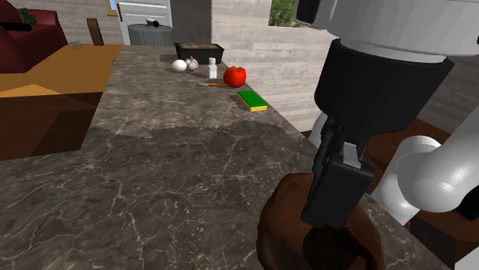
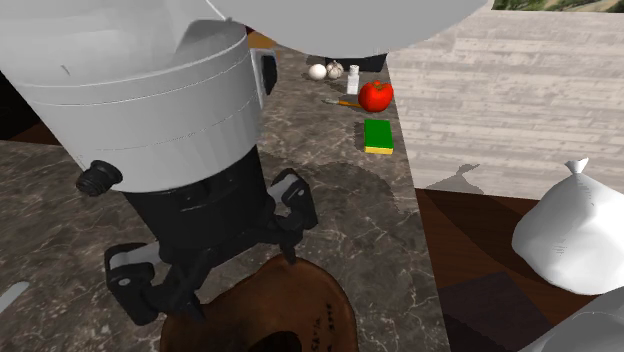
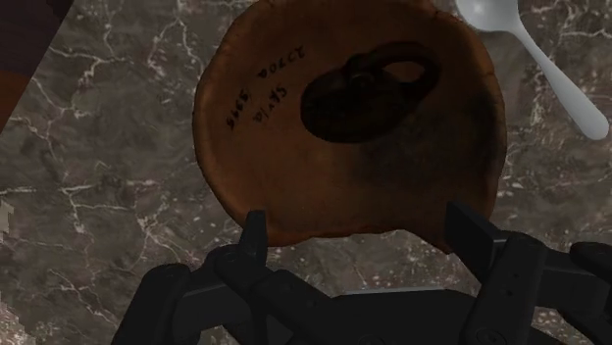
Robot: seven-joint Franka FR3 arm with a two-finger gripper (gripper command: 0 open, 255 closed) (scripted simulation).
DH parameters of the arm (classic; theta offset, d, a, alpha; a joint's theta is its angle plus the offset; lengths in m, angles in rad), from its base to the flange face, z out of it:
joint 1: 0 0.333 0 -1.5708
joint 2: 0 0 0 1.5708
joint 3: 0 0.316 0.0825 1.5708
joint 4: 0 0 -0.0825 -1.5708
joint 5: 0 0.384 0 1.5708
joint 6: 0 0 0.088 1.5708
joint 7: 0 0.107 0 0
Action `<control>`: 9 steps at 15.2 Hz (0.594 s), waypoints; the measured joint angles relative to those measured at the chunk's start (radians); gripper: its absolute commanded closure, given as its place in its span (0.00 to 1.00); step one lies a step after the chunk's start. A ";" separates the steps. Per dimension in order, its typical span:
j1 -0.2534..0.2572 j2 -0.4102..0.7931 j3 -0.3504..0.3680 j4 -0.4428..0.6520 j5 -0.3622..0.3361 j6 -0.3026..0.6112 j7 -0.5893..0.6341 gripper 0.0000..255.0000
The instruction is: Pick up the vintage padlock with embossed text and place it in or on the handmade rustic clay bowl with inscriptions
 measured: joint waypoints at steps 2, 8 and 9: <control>-0.013 0.031 0.007 0.084 -0.017 -0.057 0.016 0.00; -0.021 0.048 0.011 0.124 -0.028 -0.082 0.022 0.00; -0.021 0.048 0.011 0.124 -0.028 -0.083 0.022 0.00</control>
